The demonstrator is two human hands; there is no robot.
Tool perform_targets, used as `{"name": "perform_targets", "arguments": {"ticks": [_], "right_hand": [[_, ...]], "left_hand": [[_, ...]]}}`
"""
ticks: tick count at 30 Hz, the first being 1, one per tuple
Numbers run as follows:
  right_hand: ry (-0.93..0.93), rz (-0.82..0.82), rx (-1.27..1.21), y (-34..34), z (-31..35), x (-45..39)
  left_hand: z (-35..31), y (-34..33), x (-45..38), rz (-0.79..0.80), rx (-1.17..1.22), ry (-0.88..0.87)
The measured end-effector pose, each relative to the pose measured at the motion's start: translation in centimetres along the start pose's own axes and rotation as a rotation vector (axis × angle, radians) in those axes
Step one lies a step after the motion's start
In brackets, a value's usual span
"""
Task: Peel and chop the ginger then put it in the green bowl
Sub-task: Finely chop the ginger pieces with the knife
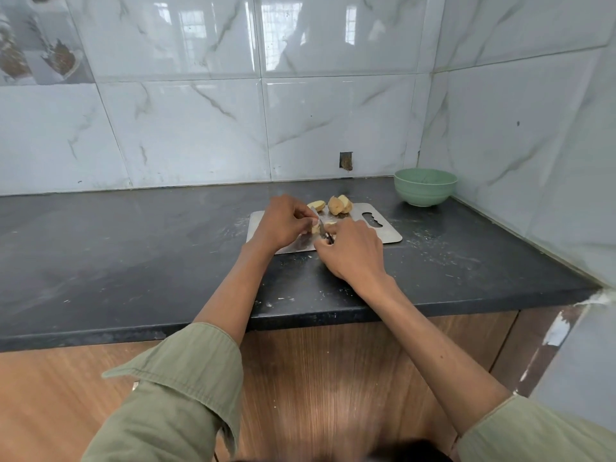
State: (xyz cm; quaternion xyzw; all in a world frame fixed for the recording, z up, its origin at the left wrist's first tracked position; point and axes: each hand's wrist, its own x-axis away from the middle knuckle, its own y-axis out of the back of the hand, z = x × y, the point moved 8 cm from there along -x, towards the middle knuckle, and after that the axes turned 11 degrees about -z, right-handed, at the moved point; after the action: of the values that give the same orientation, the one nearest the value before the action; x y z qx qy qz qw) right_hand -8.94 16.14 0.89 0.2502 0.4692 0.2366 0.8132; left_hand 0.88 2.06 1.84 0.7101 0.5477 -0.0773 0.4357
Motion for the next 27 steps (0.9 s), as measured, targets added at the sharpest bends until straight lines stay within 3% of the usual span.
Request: {"name": "perform_targets", "arguments": {"ticks": [12, 27], "right_hand": [[0.010, 0.034, -0.009, 0.2, 0.2, 0.1], [0.032, -0.028, -0.033, 1.0, 0.4, 0.1]], "left_hand": [[0.3, -0.3, 0.0, -0.039, -0.186, 0.024], [-0.1, 0.2, 0.3, 0.017, -0.090, 0.065]]}}
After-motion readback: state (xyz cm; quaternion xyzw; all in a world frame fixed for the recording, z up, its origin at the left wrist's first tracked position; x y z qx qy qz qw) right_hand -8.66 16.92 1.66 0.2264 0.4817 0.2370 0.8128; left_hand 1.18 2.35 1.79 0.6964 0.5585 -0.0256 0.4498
